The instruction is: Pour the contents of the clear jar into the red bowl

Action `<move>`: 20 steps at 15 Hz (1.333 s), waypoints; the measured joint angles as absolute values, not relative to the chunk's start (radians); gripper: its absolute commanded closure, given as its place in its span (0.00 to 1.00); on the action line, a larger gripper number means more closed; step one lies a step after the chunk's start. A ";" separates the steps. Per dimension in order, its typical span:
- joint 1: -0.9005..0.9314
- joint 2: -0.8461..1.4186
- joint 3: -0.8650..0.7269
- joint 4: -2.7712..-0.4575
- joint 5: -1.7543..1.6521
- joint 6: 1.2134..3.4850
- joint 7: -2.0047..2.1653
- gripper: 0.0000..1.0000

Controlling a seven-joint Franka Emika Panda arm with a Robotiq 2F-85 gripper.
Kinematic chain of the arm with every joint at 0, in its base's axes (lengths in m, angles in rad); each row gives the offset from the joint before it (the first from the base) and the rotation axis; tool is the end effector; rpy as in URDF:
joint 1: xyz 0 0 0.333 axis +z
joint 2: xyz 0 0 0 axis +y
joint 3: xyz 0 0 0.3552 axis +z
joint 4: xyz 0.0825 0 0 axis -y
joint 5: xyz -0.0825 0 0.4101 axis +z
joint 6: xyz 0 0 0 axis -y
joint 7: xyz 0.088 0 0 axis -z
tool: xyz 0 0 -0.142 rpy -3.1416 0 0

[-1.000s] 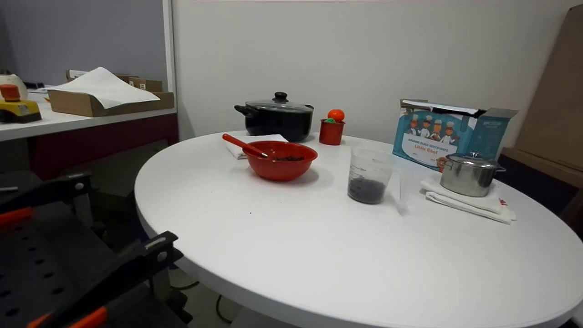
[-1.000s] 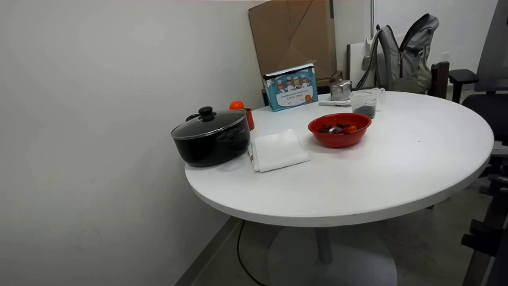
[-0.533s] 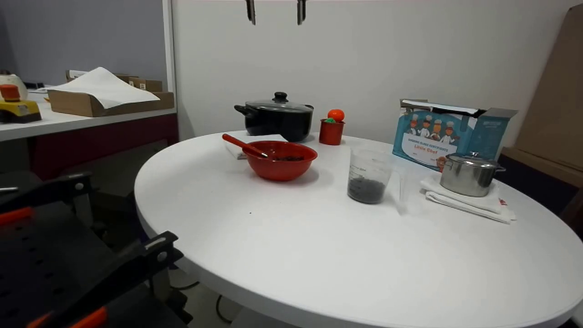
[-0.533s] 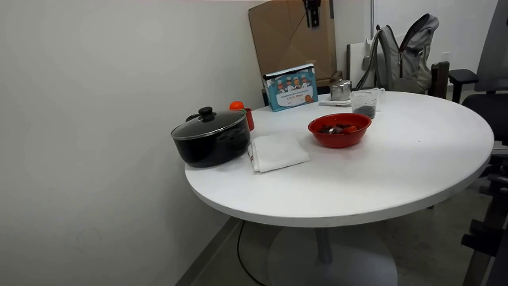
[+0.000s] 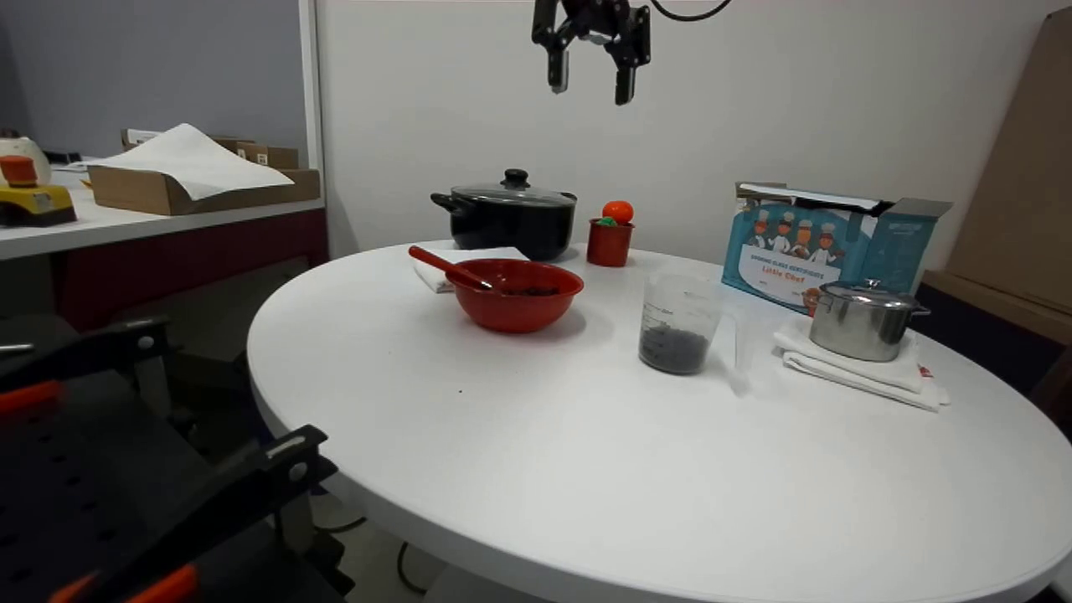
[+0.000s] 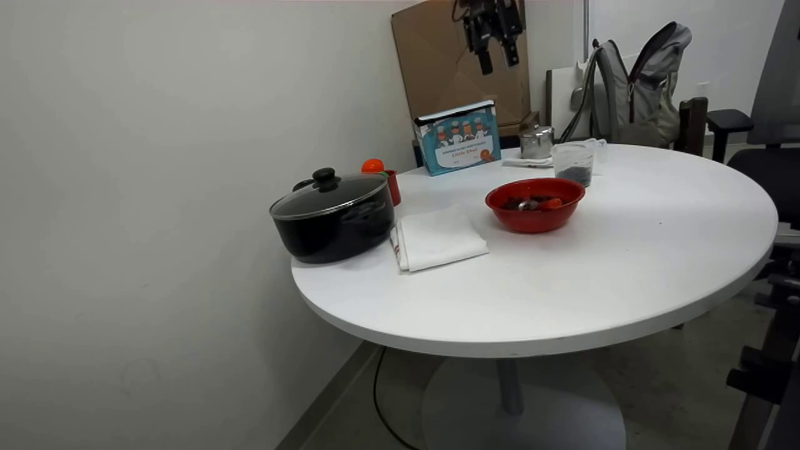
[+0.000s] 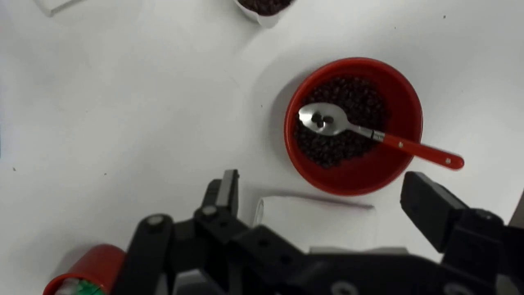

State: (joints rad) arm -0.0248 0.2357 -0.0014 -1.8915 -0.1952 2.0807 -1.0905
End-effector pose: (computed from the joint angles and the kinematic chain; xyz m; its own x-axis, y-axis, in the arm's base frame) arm 0.6365 -0.0324 0.3680 0.3922 0.9038 -0.1715 0.9189 -0.3935 0.0280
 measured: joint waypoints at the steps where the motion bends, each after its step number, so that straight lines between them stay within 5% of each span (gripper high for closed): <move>1: -0.040 0.245 -0.005 -1.868 -0.216 2.062 -1.142 0.00; 20: -0.227 0.280 -0.149 -1.965 -0.368 2.173 -1.348 0.00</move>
State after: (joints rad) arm -0.2270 0.2799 -0.1492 -1.9653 -0.3677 2.1729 -1.3481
